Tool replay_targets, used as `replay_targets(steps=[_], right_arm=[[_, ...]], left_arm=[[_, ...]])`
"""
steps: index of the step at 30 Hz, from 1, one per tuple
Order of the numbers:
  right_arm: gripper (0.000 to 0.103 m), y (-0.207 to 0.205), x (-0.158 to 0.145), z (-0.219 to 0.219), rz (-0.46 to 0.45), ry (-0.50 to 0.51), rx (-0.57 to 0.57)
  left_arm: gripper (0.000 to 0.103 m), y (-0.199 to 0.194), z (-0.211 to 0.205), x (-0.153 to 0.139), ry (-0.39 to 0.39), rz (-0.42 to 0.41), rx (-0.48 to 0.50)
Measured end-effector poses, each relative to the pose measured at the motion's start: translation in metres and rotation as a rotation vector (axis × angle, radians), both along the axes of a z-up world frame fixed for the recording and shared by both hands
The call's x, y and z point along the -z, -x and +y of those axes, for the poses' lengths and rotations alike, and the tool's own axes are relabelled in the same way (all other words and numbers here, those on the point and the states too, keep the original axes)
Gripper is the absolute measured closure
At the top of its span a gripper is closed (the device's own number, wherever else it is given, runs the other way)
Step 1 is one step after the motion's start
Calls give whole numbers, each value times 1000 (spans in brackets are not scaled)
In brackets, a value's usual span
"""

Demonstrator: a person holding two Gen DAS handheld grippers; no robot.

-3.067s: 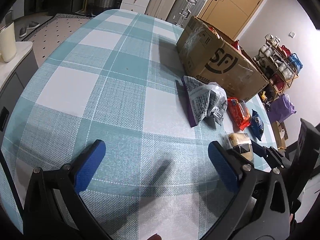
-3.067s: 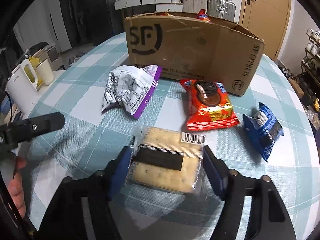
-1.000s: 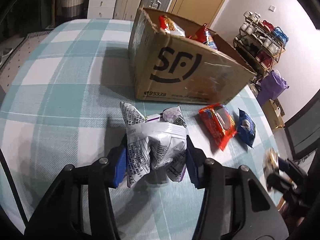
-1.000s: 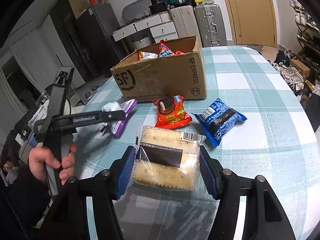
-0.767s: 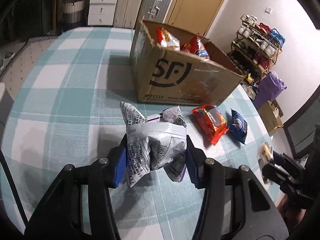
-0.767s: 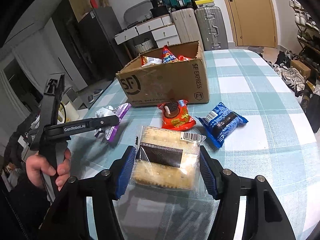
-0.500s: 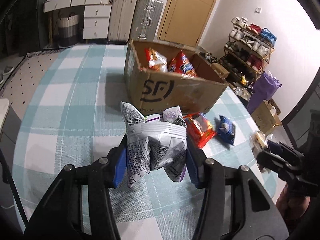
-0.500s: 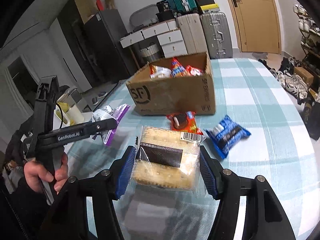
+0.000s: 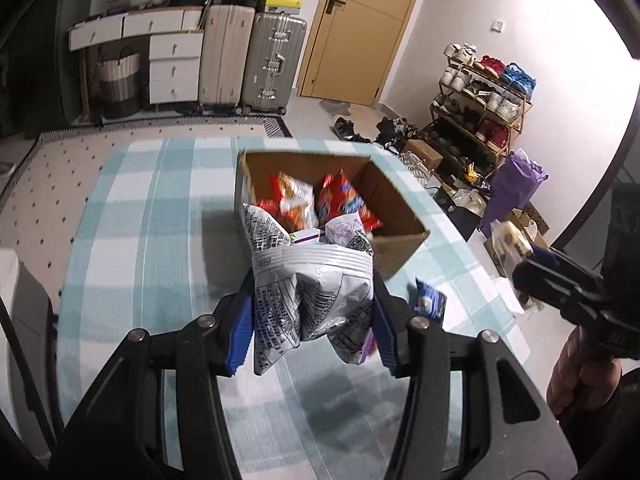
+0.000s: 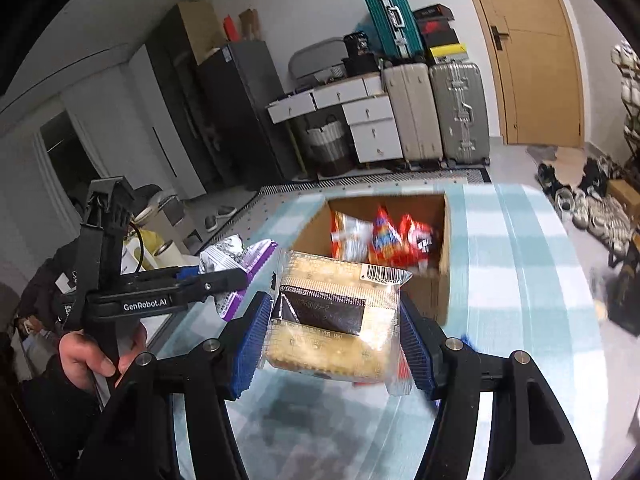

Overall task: Organize snacks
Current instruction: 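Close the left tool on the chip bag and carry both packs over the box, then open both tools to drop the chip bag and cracker pack into the box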

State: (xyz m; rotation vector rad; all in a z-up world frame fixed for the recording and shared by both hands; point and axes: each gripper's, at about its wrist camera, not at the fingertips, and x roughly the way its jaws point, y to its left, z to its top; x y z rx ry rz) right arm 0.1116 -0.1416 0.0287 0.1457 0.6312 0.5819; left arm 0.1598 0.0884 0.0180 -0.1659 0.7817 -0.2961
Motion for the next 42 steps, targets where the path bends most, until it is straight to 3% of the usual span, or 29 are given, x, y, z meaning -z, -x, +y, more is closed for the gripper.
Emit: replay_targets(steps=[9, 18, 26, 42], right_arm=[[41, -47, -44, 7, -24, -21, -10], [41, -99, -68, 12, -12, -24, -5], [41, -147, -64, 15, 29, -35, 3], [40, -205, -7, 11, 120, -4, 38]], left_arm=[[55, -40, -13, -45, -4, -37, 26], [55, -98, -24, -68, 12, -11, 41], [54, -147, -38, -61, -6, 22, 50], [54, -215, -50, 4, -15, 117, 60]])
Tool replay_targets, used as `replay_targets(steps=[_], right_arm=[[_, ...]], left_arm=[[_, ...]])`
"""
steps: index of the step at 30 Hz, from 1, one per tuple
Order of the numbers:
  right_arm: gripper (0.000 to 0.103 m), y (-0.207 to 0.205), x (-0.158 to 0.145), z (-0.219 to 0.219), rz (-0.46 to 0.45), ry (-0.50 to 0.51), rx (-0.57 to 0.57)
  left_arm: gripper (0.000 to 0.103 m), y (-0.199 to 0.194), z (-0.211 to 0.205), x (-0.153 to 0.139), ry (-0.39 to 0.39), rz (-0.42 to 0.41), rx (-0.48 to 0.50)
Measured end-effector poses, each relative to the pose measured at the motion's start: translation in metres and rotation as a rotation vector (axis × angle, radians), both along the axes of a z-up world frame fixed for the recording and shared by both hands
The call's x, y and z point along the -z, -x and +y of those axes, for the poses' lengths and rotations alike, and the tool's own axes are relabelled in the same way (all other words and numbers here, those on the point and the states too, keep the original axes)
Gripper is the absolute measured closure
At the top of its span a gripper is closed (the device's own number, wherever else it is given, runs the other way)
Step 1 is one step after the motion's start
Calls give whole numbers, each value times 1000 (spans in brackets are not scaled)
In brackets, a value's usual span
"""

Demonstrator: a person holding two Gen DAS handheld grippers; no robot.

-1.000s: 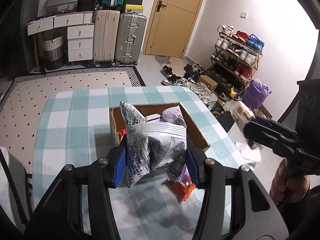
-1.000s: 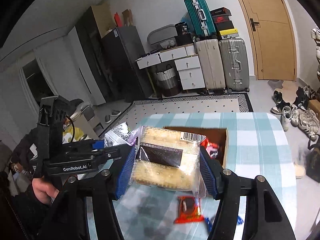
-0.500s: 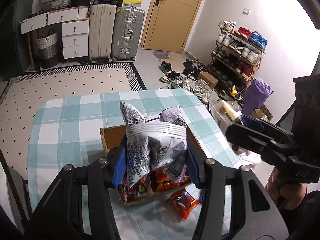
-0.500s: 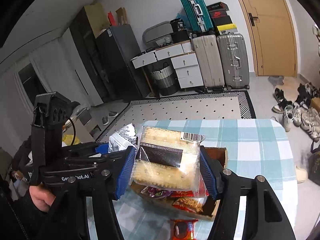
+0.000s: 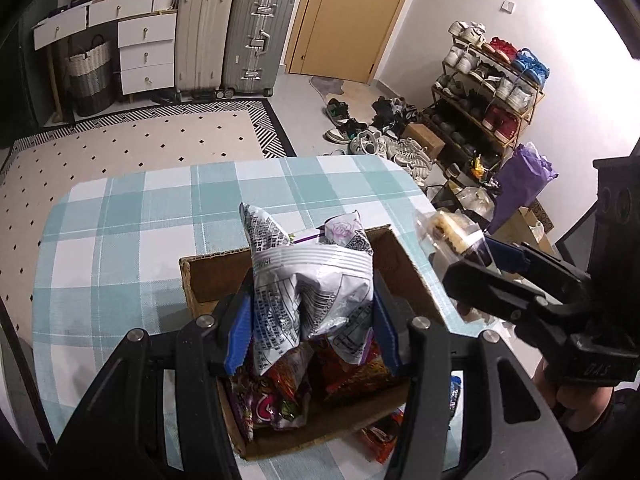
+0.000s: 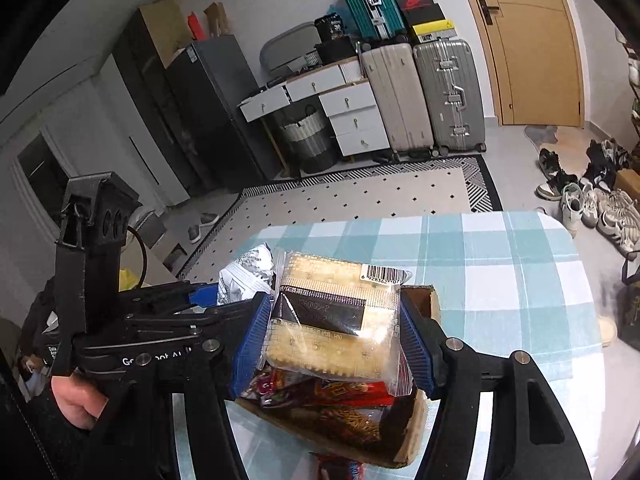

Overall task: Organize snacks
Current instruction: 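Open both tools to drop the chip bag and cracker pack into the box, then withdraw both tools from the box toward the red and blue biscuit packs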

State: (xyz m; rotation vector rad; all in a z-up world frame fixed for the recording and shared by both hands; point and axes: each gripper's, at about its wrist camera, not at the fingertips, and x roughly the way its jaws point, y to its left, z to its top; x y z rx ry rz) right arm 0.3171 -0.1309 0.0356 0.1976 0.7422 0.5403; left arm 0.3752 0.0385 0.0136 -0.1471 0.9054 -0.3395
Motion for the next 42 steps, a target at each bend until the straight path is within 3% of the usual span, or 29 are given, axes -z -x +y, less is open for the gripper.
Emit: replay_targets(steps=[2, 6, 9, 21, 31, 37, 42], right_arm=[[38, -5, 7, 1, 8, 6, -2], [27, -14, 20, 3, 47, -1, -11], [19, -15, 24, -5, 48, -16, 6], [19, 25, 3, -31, -10, -30, 40], [15, 82, -18, -42, -90, 3, 43], [12, 114, -26, -55, -118, -9, 58], [11, 147, -28, -66, -140, 5, 75]], left_arm=[[51, -5, -1, 6, 4, 10, 3], [30, -13, -2, 19, -16, 45, 4], [23, -11, 5, 20, -10, 30, -12], [23, 25, 28, 5, -4, -3, -83], [18, 96, 23, -28, -99, -141, -159], [17, 140, 6, -41, -118, -194, -153], [2, 171, -8, -47, -116, -225, -153]])
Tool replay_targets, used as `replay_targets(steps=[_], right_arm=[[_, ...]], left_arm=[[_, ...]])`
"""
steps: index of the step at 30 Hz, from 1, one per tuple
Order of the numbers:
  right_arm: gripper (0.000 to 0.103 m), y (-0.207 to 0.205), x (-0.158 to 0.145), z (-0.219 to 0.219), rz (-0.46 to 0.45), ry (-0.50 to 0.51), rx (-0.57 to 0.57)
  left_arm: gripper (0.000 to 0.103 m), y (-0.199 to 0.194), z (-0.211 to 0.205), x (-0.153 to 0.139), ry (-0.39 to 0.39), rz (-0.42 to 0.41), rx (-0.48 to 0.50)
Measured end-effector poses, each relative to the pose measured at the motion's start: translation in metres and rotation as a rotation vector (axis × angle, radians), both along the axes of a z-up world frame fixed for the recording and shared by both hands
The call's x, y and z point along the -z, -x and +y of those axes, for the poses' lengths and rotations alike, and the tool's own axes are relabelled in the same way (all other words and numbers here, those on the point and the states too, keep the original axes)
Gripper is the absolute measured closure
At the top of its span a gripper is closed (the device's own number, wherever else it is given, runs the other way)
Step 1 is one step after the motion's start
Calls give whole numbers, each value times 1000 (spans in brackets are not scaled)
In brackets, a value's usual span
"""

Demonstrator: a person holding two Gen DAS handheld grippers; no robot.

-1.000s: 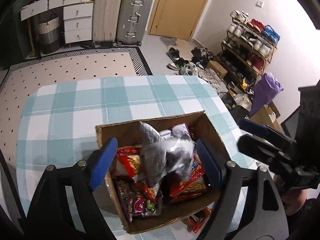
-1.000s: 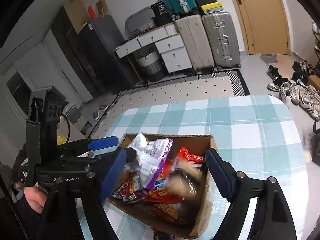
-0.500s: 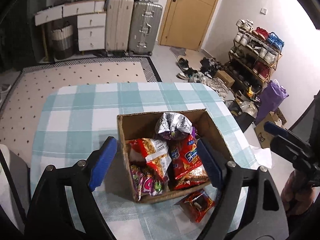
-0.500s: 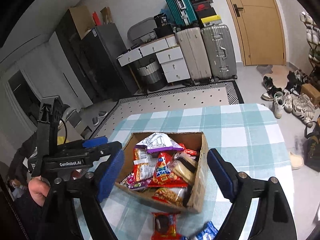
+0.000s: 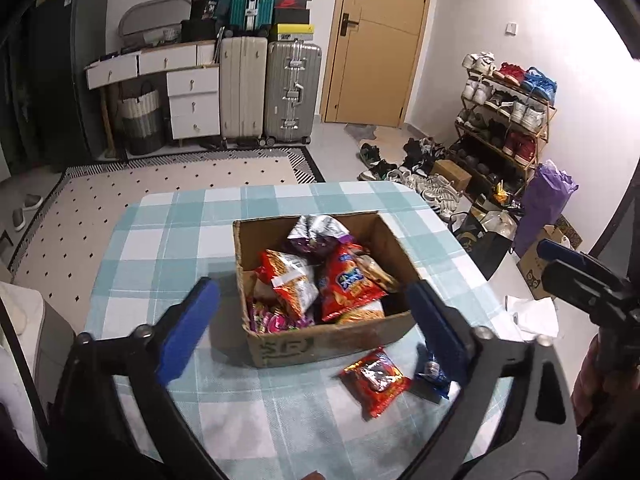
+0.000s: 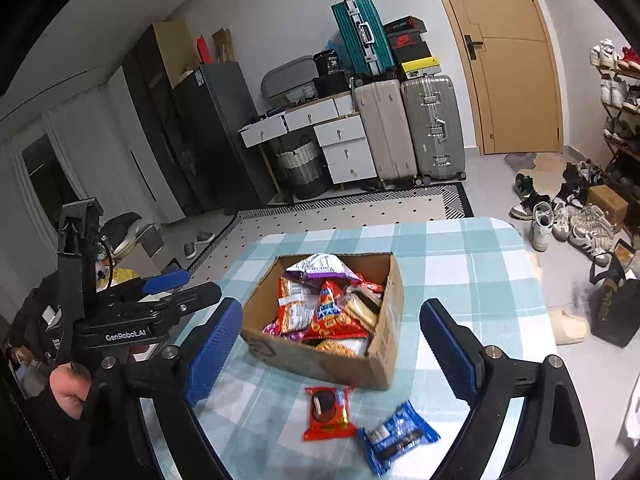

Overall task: Organize snacks
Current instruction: 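Withdraw both tools from the box toward the red and blue biscuit packs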

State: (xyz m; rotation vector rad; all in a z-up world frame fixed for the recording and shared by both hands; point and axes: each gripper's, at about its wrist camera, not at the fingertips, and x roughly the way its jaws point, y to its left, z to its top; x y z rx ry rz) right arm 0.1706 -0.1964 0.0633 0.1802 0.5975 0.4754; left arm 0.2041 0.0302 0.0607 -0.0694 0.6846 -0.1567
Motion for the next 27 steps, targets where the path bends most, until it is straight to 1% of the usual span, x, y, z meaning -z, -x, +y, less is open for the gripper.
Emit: replay_targets(steps=[2, 6, 11, 14, 17, 23, 27], right_arm=[[11, 11, -1, -3, -15, 15, 14], [10, 38, 0, -11, -42, 29, 28], [7, 66, 5, -17, -70, 71, 59], [7, 78, 11, -18, -73, 89, 68], [7, 88, 22, -18, -61, 88, 74], [7, 103, 49, -20, -23, 48, 120], [7, 101, 67, -15, 11, 57, 120]], left_arm=[[1, 12, -8, -2, -18, -18, 1], [1, 33, -22, -2, -24, -29, 19], [1, 51, -31, 3, 0, -17, 21], [1, 59, -38, 9, -13, -14, 22], [1, 67, -44, 16, -16, -9, 27], [1, 78, -44, 36, 19, 24, 24], [1, 82, -44, 55, 22, 47, 21]])
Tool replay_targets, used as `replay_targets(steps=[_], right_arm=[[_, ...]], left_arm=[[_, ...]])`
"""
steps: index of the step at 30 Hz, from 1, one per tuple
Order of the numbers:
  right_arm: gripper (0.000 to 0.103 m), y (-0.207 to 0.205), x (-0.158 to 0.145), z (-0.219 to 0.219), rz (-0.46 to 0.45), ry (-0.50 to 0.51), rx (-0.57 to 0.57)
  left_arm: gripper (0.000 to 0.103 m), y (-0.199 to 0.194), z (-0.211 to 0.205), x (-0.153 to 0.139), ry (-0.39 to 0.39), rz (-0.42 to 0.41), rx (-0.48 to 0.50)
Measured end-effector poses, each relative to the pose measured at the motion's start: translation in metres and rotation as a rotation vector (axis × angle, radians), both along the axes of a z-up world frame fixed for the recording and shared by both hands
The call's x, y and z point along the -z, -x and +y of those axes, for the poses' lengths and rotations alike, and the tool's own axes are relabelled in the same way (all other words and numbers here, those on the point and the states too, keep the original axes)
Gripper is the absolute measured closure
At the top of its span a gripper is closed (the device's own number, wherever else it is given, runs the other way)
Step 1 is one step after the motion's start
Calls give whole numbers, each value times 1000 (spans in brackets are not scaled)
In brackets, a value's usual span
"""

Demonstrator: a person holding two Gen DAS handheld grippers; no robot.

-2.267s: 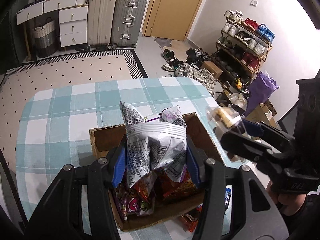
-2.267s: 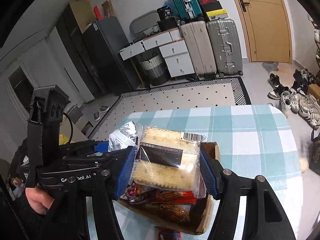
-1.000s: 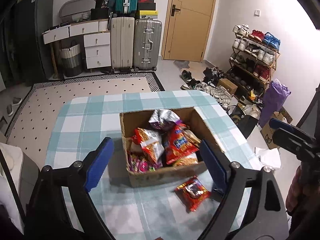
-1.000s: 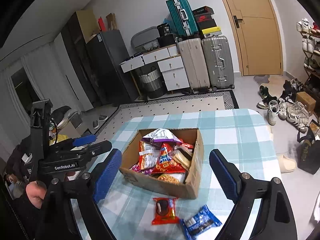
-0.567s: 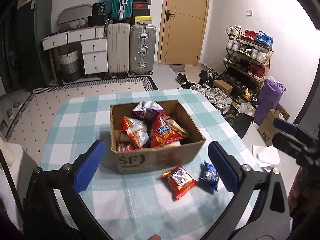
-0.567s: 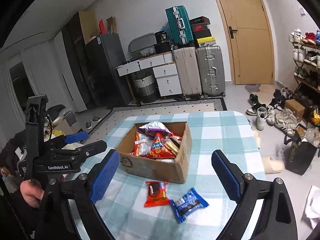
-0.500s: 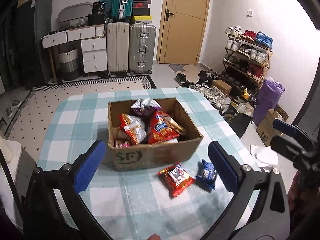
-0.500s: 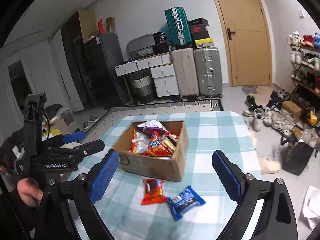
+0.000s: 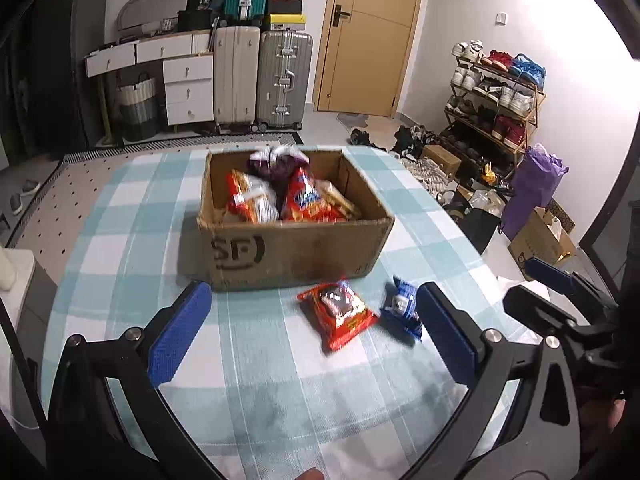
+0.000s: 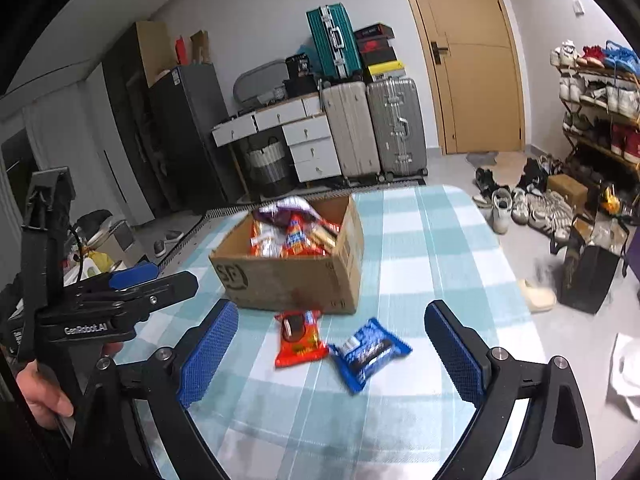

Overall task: Organize snacks
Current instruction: 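Withdraw both tools from the box toward the red and blue biscuit packs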

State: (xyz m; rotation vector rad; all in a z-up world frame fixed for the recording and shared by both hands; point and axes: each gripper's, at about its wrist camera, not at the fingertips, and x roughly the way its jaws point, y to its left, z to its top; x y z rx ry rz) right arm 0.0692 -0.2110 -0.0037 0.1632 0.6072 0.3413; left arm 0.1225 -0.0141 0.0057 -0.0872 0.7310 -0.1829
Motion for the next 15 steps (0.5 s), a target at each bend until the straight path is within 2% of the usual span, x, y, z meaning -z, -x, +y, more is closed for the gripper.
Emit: replay_targets(steps=[6, 15], right_arm=[[7, -13, 28, 5, 55, 8, 4], [7, -48, 81, -3, 188, -27, 48]], left_arm=[[1, -7, 8, 33, 20, 58, -19], [1, -14, 17, 79, 31, 117, -43]])
